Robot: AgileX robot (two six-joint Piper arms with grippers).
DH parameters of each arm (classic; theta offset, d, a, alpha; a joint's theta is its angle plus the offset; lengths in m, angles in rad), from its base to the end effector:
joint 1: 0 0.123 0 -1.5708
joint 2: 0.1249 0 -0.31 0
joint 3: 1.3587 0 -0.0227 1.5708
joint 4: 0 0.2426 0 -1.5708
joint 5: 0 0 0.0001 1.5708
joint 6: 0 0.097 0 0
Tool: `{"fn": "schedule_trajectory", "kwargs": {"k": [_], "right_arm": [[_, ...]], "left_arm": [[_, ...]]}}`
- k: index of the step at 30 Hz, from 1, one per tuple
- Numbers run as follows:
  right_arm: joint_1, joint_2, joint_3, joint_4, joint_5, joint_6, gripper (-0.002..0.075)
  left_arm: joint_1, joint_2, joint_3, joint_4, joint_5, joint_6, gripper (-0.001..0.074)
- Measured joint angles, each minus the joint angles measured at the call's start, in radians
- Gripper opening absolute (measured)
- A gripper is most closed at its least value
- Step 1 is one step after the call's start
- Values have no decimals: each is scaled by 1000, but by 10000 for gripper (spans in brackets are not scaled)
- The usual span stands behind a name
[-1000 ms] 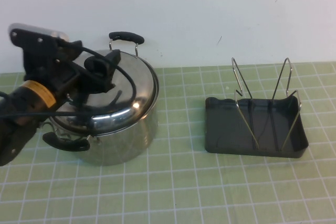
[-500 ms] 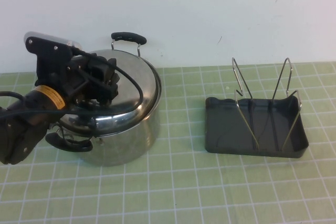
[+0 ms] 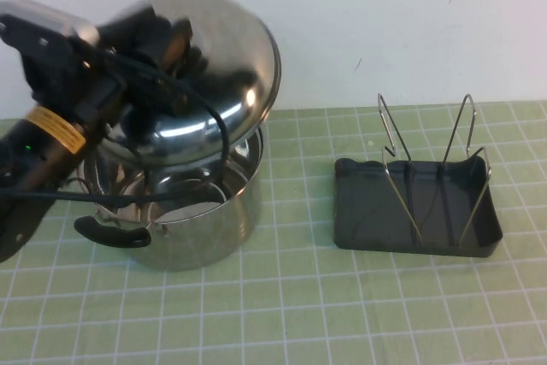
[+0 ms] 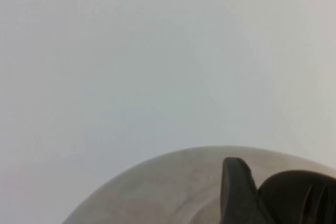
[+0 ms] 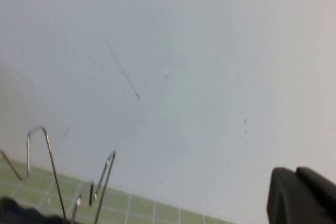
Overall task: Put pot lid on rack
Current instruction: Hand over the pot lid
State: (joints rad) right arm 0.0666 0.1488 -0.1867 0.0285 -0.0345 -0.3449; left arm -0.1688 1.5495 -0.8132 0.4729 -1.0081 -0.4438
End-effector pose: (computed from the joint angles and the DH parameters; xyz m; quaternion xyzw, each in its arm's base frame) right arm 0.0351 0.0022 0.2749 -0.1231 0.6367 -0.0952 0.7552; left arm 0.3136 -0.0913 0.3296 0.1559 0.5805 -0.2506 0.7589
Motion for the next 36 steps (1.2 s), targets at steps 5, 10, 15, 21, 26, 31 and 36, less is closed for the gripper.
{"fn": "schedule_trajectory", "kwargs": {"k": [5,10,15,21,26,31,36], "right_arm": [[0,6,-176,4,87,269,-1],[17,32,-353,136,245,345,-1],[82,105,-413,631,403,-58,-1],[108,270,-413,1292,724,-721,-1],[108,379,-413,1589,833,-930,-1],[108,461,-413,1639,909,-1044,64],[108,525,-413,1641,956,-1054,302]], "left_arm": [[0,-111,0,17,-104,-90,316],[-35,-203,0,42,-122,-123,316],[-118,-253,0,36,-130,-125,316],[-203,-264,0,-36,-134,-148,316],[-250,-264,0,-90,-134,-189,316],[-266,-264,0,-169,-134,-193,316],[-268,-264,0,-201,-134,-221,316]]}}
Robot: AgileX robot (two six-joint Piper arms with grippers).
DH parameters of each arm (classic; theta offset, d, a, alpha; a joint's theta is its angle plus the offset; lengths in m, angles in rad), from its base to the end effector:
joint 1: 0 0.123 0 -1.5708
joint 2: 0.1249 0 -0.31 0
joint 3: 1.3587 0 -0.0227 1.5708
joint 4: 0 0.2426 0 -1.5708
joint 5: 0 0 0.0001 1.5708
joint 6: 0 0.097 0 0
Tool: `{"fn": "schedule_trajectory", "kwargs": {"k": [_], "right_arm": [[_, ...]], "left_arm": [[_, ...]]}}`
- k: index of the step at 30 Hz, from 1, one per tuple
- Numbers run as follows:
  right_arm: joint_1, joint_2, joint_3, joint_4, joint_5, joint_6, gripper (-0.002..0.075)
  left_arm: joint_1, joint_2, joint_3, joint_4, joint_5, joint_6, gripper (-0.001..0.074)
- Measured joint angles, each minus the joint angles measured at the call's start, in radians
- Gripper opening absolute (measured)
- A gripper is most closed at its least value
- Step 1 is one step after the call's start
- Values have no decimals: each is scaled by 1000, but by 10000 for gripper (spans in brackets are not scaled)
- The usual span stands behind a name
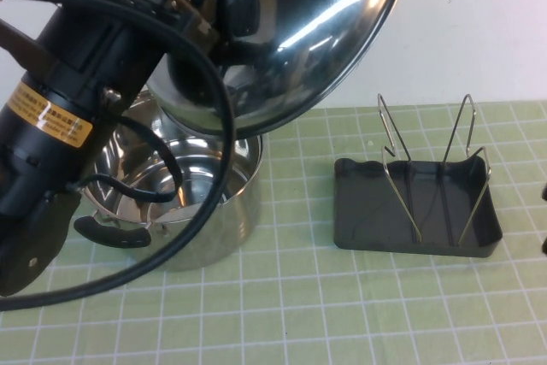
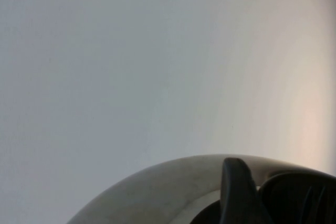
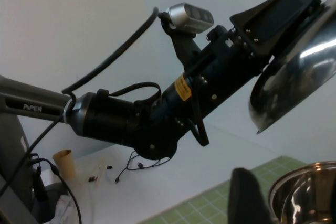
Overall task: Put pot lid on rack
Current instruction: Hand over the pot lid
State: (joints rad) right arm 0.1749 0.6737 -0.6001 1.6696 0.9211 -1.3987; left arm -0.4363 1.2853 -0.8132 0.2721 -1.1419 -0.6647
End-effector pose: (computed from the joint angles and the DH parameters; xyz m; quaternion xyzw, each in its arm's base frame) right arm 0.0698 0.0904 0.3795 -0.2858 0.6123 0.4507 0.5833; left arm 0.2194 -0.1285 0.4225 0.0900 0.4050 -0.4734 0.7770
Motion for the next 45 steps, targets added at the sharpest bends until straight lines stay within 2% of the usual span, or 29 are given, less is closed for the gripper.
{"fn": "schedule_trajectory", "kwargs": {"k": [2,4,7,19,24,32,41,45], "right_arm": [[0,19,-2,0,0,0,414],[0,33,-12,0,0,0,492],[0,50,-39,0,4,-2,536],[0,55,-221,7,4,20,554],[0,59,-228,7,-22,73,564],[0,120,-228,7,-3,133,639],[0,205,-228,7,10,156,644],[0,229,-228,7,-13,220,644]], "left_arm": [[0,0,0,0,0,-8,316],[0,0,0,0,0,-15,316],[0,0,0,-4,0,-24,316],[0,0,0,-47,0,-104,316],[0,0,0,-63,0,-115,316],[0,0,0,-60,0,-124,316],[0,0,0,-50,34,-105,316],[0,0,0,-50,34,-119,316]]}}
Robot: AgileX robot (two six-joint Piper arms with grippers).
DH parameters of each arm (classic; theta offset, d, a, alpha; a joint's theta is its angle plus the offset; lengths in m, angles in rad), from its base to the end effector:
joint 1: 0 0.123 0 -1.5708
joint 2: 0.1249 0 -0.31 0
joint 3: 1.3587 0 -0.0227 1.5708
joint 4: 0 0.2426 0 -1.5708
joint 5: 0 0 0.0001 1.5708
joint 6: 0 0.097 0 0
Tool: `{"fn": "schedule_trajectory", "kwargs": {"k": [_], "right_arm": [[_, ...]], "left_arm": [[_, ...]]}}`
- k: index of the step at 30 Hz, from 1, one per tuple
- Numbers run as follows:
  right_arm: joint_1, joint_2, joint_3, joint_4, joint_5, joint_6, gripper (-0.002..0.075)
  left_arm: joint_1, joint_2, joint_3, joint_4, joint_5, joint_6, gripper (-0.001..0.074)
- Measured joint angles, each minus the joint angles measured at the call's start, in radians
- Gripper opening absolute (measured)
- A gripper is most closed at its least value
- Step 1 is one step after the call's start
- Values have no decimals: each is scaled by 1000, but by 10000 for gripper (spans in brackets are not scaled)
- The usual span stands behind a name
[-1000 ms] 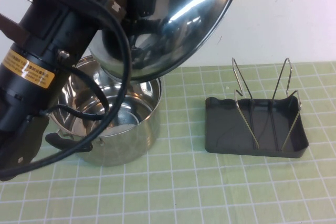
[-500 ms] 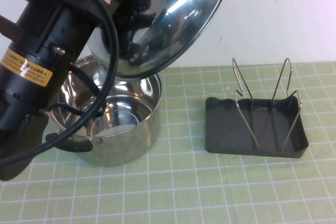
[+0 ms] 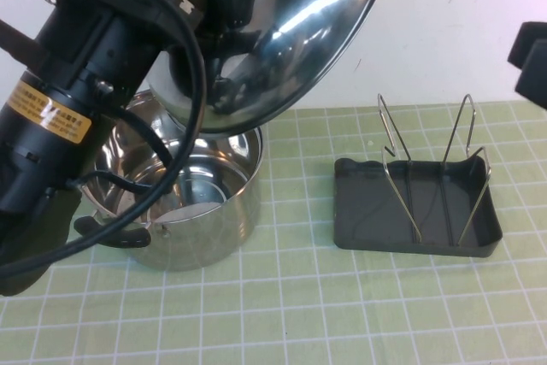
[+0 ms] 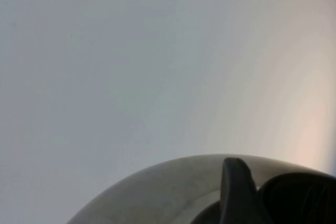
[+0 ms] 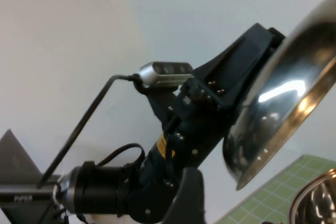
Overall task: Put pot lid on rack
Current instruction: Hand over the pot lid
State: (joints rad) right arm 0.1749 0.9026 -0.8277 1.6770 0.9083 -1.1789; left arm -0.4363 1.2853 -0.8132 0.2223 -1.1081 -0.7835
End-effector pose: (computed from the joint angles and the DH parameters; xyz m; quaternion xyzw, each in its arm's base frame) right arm 0.1261 0.0996 0.4229 -0.2100 0.6406 0.5112 0.5331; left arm 0.2237 -0.1254 0.4211 0.0386 0.4217 -0.5154 0.7450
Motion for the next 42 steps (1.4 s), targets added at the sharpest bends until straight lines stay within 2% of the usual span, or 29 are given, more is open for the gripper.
{"fn": "schedule_trajectory", "kwargs": {"k": [13,19,25,33,35,37,39,41,42], "right_arm": [[0,15,0,0,-16,111,644],[5,46,0,0,-39,127,644],[80,117,0,1,-49,129,644],[188,260,-30,2,-68,70,637],[208,286,-54,3,-64,27,603],[221,300,-73,3,-58,-15,526],[230,309,-85,8,-51,-56,389],[234,308,-91,12,-31,-81,221],[239,308,-91,8,-27,-88,197]], "left_arm": [[0,0,101,-37,-14,-112,316],[0,-2,103,100,-14,-165,316],[-5,-2,103,217,-17,-169,316],[-52,-2,103,305,-21,-128,316],[-54,-2,103,344,-23,-122,316],[-54,-2,103,358,-23,-118,316],[-54,-2,103,378,-21,-115,315],[-52,-4,103,373,-19,-113,313],[-52,-4,103,373,-19,-109,313]]}}
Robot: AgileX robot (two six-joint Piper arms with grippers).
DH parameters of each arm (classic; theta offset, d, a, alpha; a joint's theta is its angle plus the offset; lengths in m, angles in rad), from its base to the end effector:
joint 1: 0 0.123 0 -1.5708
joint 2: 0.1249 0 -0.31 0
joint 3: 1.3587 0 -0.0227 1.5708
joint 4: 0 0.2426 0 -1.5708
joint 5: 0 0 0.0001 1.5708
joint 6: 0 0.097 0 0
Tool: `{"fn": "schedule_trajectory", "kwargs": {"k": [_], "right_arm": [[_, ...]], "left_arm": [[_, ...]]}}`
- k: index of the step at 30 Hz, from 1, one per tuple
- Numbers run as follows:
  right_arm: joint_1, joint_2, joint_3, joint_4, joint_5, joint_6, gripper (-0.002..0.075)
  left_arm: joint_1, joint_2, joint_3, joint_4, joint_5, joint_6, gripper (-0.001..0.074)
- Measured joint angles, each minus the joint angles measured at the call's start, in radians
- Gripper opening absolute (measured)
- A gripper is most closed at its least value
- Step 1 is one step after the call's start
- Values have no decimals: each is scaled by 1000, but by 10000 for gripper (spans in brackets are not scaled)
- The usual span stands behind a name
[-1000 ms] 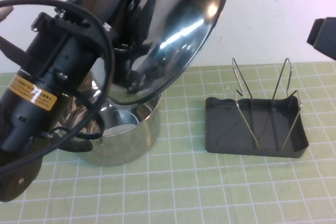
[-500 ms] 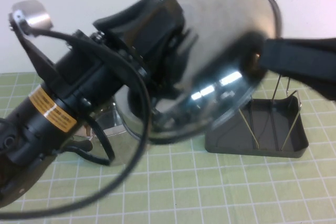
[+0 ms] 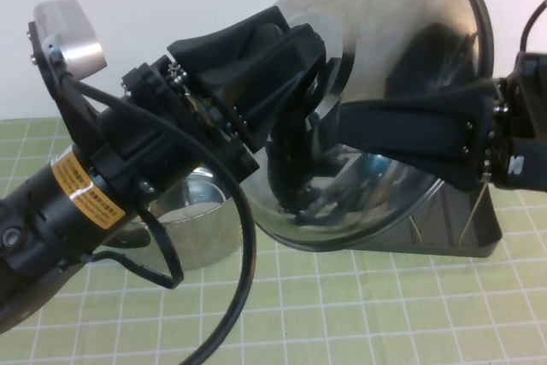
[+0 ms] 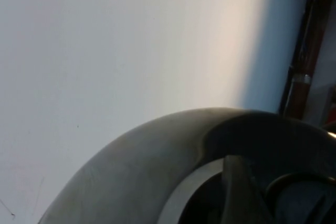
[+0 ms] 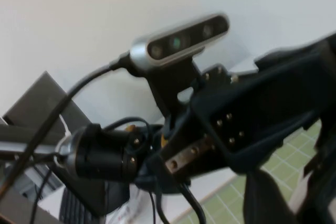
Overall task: Put pot lid on rack
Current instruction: Hand over the pot lid, then place the pot lid on the pot rack
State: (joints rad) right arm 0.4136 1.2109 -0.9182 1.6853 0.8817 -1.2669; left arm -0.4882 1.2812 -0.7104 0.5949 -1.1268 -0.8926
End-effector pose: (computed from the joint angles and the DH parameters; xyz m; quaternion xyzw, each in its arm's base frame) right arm 0.1825 0.1614 0.3930 -0.2658 0.6716 0.5467 0.4236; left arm 0.1935 -0.1583 0.3809 0.2012 0.4778 -0.5490 0.6556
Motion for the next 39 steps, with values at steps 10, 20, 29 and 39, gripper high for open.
{"fn": "schedule_trajectory", "kwargs": {"k": [10,20,29,39], "right_arm": [[2,7,0,-22,-64,-98,190],[-10,11,0,-5,-406,-205,181],[-18,64,0,-5,-657,-233,178],[-18,104,0,-103,-795,-236,178]], "left_arm": [[0,0,-2,-2,-11,-130,587],[211,-60,-2,154,58,-292,557],[547,-191,-2,804,136,-591,41],[485,-363,-2,1004,275,-662,2]]}}
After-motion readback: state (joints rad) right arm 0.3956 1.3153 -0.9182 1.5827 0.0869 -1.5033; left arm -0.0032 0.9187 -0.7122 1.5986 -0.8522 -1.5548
